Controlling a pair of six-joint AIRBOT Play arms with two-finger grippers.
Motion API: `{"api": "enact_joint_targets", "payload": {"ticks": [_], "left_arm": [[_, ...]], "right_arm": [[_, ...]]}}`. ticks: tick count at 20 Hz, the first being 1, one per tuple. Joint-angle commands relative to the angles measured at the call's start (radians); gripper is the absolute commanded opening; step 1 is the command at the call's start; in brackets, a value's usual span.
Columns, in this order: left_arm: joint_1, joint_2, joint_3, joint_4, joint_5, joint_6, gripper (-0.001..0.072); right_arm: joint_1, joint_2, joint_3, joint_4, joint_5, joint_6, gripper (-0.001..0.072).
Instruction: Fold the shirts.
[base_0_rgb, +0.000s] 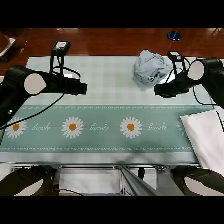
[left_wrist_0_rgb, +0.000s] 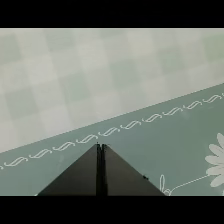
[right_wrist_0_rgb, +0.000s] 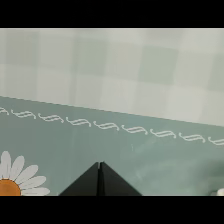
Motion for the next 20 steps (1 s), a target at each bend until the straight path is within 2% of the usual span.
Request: {"api": "enact_joint_targets", "payload": {"ticks": [1, 13, 18, 20], "left_arm": [[0.0, 0.0, 0.0, 0.0, 0.0, 0.0, 0.0019], [0.0, 0.0, 0.0, 0.0, 0.0, 0.0, 0.0019], [0.0, 0.0, 0.0, 0.0, 0.007, 0.0, 0.0019], [0.0, -0.001, -0.002, 0.0, 0.049, 0.0, 0.0019]], "right_arm": [[0.001, 0.0, 0.0, 0.0, 0.0, 0.0, 0.0032], [0.001, 0.0, 0.0, 0.0, -0.003, 0.0, 0.0032], [0.001, 0.0, 0.0, 0.0, -0.252, 0.0, 0.0032], [0.001, 0.0, 0.0, -0.036, -0.352, -0.008, 0.0032]]}}
